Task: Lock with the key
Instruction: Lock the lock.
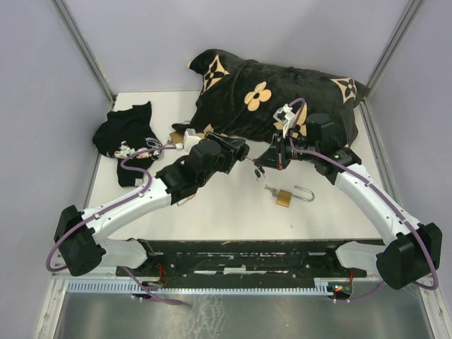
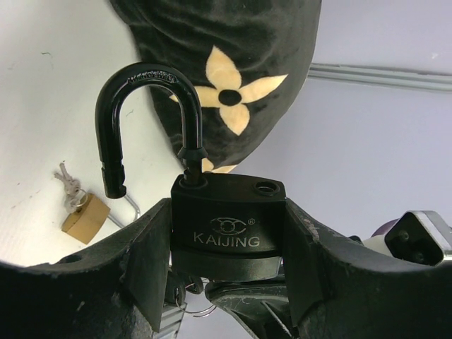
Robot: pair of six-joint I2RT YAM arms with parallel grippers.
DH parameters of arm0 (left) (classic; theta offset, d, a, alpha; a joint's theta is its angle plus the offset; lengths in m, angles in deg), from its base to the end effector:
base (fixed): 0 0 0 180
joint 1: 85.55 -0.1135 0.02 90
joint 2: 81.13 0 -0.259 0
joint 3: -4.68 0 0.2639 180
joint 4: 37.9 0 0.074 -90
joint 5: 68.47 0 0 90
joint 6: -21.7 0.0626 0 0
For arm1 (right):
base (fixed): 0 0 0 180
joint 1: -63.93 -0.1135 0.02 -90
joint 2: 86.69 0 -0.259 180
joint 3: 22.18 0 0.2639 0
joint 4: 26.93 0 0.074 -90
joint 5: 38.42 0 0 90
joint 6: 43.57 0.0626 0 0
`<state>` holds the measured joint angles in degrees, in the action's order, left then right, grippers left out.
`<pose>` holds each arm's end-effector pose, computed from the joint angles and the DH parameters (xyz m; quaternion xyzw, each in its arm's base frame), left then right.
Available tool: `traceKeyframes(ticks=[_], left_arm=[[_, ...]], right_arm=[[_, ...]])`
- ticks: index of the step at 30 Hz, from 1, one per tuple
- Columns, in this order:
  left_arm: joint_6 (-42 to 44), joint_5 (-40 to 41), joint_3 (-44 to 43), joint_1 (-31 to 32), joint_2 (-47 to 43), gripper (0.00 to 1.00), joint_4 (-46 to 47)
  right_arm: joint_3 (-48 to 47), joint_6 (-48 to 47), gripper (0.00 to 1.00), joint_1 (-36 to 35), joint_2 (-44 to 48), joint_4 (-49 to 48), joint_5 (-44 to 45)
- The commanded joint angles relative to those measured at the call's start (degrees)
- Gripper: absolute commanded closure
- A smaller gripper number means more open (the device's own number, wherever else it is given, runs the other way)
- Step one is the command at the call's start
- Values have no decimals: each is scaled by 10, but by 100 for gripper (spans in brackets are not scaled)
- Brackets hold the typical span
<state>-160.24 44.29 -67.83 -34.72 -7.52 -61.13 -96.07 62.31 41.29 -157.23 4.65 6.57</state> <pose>0.2277 -0.2412 0.3026 -0.3894 0.7337 -0.4508 0.3268 0.2611 0.1569 0.3172 -0.2429 0.7799 0.4665 0.3393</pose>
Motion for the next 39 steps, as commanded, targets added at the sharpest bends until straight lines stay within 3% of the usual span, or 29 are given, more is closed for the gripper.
traceKeyframes(ticks=[1, 17, 27, 39], left_arm=[[-48, -14, 7, 8, -10, 97, 48], [-114, -34, 32, 8, 5, 97, 105], [-83, -39, 8, 9, 16, 97, 90], [-118, -48, 52, 12, 13, 97, 153]], right_arm=[[-14, 26, 98, 5, 5, -110, 11], [15, -11, 98, -11, 14, -157, 76], [12, -12, 98, -12, 4, -137, 83], [45, 110, 98, 5, 11, -235, 73]])
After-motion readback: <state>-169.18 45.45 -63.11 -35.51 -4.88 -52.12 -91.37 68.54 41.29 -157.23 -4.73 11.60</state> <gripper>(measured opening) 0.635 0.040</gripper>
